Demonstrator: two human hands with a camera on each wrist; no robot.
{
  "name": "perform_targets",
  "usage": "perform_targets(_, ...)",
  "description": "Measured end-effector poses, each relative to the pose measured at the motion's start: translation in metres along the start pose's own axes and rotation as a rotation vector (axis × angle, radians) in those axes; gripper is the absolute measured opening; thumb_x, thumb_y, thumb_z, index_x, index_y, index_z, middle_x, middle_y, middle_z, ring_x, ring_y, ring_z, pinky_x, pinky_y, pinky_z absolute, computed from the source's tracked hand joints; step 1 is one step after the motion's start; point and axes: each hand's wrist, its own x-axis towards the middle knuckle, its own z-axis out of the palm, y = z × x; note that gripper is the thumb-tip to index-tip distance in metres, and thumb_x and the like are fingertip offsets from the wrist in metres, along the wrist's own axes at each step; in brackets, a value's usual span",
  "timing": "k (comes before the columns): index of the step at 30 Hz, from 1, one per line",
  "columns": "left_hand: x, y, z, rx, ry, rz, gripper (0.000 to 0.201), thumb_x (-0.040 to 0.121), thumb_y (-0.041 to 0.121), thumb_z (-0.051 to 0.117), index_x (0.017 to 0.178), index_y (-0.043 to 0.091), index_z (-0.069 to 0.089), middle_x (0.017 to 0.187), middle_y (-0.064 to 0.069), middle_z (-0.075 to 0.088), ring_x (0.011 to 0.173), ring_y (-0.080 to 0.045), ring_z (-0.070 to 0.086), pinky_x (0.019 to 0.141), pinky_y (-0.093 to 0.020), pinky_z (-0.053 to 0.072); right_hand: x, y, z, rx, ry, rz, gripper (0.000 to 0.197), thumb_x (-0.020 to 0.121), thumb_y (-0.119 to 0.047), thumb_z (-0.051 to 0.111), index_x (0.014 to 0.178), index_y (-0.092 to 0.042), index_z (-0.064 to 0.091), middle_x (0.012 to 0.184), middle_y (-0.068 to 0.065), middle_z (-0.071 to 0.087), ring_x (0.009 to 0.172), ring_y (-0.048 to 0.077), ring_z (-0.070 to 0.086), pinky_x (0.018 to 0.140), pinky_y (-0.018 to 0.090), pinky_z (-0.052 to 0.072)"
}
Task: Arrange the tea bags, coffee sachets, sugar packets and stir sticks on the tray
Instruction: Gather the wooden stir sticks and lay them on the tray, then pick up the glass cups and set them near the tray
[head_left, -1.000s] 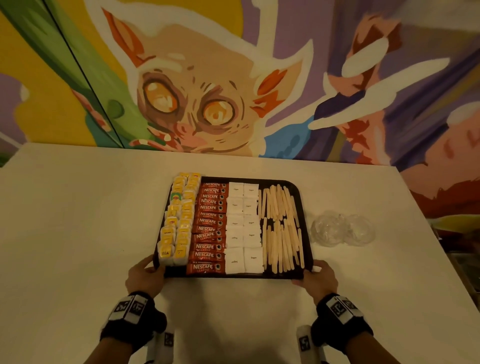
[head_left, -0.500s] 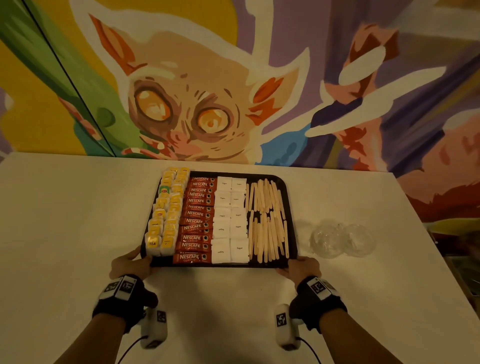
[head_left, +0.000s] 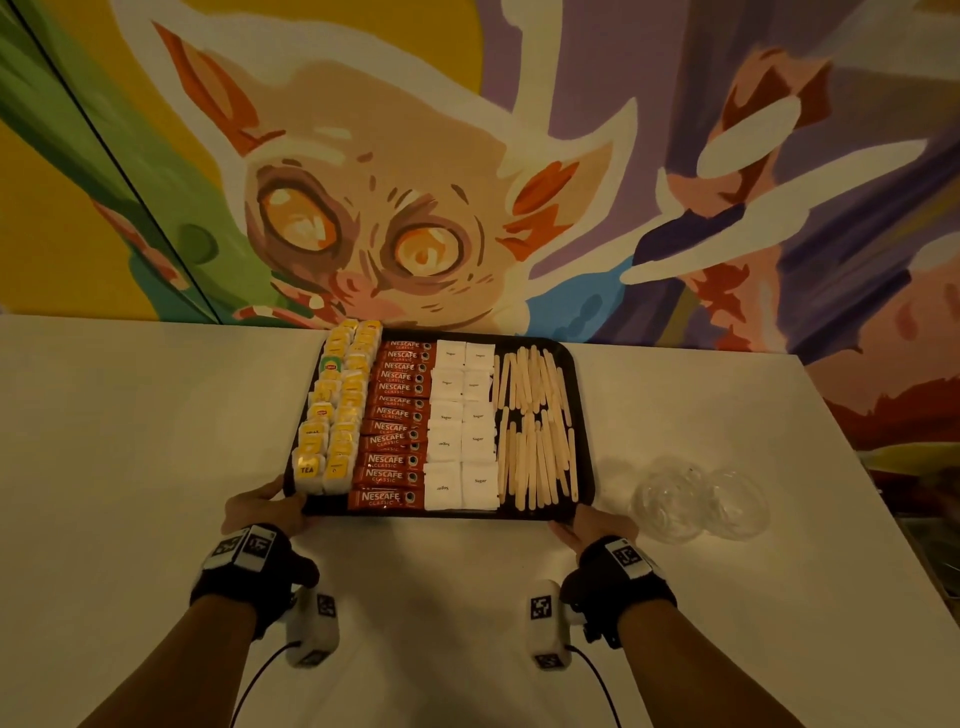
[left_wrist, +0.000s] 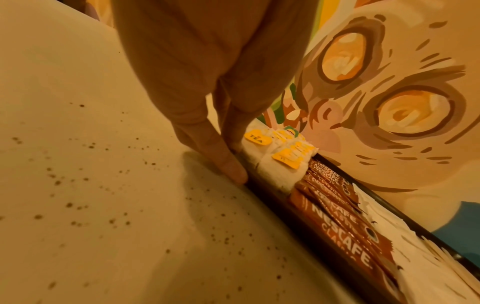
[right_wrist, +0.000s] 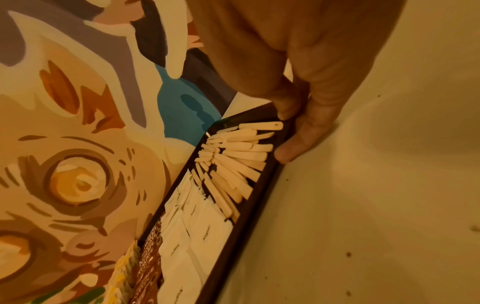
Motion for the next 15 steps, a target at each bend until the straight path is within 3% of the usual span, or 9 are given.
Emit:
perform_targets(3,0.002,0.004,0.001,-0.007,0.000,-0.013,0.055,0.082,0.030,0.075,0.133,0.022,0.057,0.130,-0.019,0.059,0.104,-0.042,0.059,0.088,-0.045,0.052,-0.008,-0.010,0.003,-0.442,0.111,-0.027,0.032,0.103,-0.043,0.041,0.109,-0.012,0.048,0.114,0.002,0.061,0.118,0.023,0.058,0.104,0.032,0.045)
perform_targets(6,0.004,0.006,0.001,-0.018,-0.011,-0.024,0.056,0.081,0.030,0.076,0.133,0.023,0.057,0.130,-0.018,0.059,0.105,-0.041,0.059,0.089,-0.044,0.051,-0.018,-0.016,0.004,-0.687,0.111,-0.121,0.038,0.102,-0.052,0.035,0.106,-0.016,0.046,0.111,0.003,0.062,0.117,0.021,0.059,0.104,0.031,0.042)
perform_targets(9,0.008,0.006,0.002,-0.025,-0.018,-0.031,0.055,0.081,0.027,0.076,0.133,0.023,0.058,0.130,-0.017,0.059,0.106,-0.039,0.059,0.090,-0.044,0.051,-0.012,-0.019,0.006,-0.706,0.173,-0.139,0.042,0.101,-0.050,0.038,0.118,-0.014,0.050,0.124,0.004,0.062,0.120,0.022,0.057,0.105,0.030,0.040)
perform_targets(10,0.008,0.006,0.002,-0.023,-0.017,-0.029,0.055,0.081,0.026,0.075,0.133,0.023,0.057,0.131,-0.017,0.058,0.106,-0.039,0.059,0.090,-0.044,0.052,-0.010,-0.018,0.006,-0.634,0.132,-0.077,0.045,0.102,-0.049,0.040,0.124,-0.011,0.049,0.128,0.005,0.061,0.120,0.022,0.057,0.104,0.029,0.040)
perform_targets(13,0.011,0.005,0.003,-0.019,-0.011,-0.030,0.053,0.083,0.025,0.074,0.133,0.022,0.057,0.132,-0.018,0.057,0.108,-0.039,0.058,0.089,-0.044,0.051,-0.001,-0.017,0.010,-0.401,0.036,-0.006,0.037,0.106,-0.027,0.038,0.133,-0.003,0.042,0.134,0.012,0.055,0.103,0.021,0.061,0.087,0.028,0.053)
perform_targets(15,0.010,0.005,0.003,-0.014,-0.007,-0.016,0.052,0.083,0.024,0.074,0.133,0.021,0.057,0.132,-0.019,0.057,0.109,-0.041,0.057,0.091,-0.045,0.050,0.000,-0.017,0.009,-0.357,0.109,-0.043,0.036,0.105,-0.032,0.040,0.129,-0.005,0.046,0.132,0.010,0.057,0.110,0.021,0.060,0.096,0.029,0.050)
